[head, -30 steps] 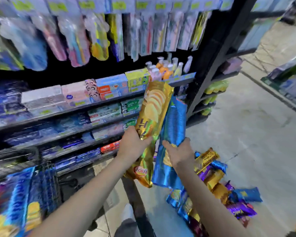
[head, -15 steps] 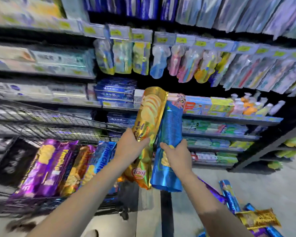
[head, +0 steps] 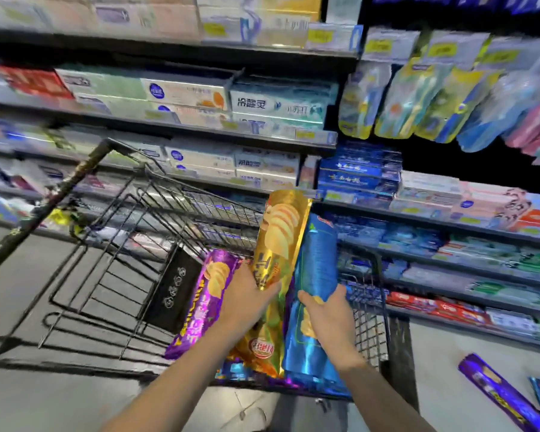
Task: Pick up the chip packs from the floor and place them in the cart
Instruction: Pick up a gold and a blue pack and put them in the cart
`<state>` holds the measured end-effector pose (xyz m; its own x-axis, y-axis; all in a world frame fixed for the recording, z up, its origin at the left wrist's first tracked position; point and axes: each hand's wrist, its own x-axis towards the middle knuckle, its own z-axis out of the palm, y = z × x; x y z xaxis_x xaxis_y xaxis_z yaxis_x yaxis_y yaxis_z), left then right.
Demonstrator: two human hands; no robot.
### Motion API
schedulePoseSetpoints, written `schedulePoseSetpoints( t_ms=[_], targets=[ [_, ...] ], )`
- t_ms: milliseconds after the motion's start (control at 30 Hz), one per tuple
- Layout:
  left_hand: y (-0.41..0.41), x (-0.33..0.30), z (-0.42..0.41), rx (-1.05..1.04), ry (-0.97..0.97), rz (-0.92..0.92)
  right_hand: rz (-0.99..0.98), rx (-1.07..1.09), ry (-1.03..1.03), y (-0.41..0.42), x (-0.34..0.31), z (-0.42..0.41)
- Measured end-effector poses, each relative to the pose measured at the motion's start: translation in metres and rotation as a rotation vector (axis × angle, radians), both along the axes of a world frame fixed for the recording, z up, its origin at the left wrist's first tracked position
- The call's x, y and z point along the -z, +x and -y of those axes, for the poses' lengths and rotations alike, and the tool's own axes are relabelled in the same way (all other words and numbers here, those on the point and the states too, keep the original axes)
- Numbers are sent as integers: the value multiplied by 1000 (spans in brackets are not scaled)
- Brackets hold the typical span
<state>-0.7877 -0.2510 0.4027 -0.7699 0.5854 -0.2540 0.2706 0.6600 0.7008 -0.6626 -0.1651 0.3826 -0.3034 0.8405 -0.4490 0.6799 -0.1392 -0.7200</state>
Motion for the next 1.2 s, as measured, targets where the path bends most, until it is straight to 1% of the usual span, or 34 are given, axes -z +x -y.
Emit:
schedulePoseSetpoints(
  t_ms=[100,167,267,367,533,700,867,967,1067,1200],
  targets=[
    [-20,36,12,-7,-53,51,88,-2,-69,-24,30,14],
    [-27,58,17,-24,-124,78,167,-4,-82,-33,51,16],
    [-35,95,16,-25,-200,122,229,-4,-113,-46,84,17],
    [-43,128,9,-29,-288,132,292,-26,-98,-58,117,11],
    [-52,180,-7,-41,-354,172,375,-26,-96,-68,167,-6],
    [-53,214,-16,-42,-451,187,482,-112,-61,-77,202,-7],
    [-49,223,-12,-39,-460,181,544,-153,-75,-86,209,3],
    [-52,217,-9,2,-460,129,560,-185,-56,-86,205,8],
    [-64,202,-6,68,-470,56,579,-229,-26,-79,194,8],
    [-86,158,-6,203,-417,-55,542,-343,88,-69,161,-5]
  ],
)
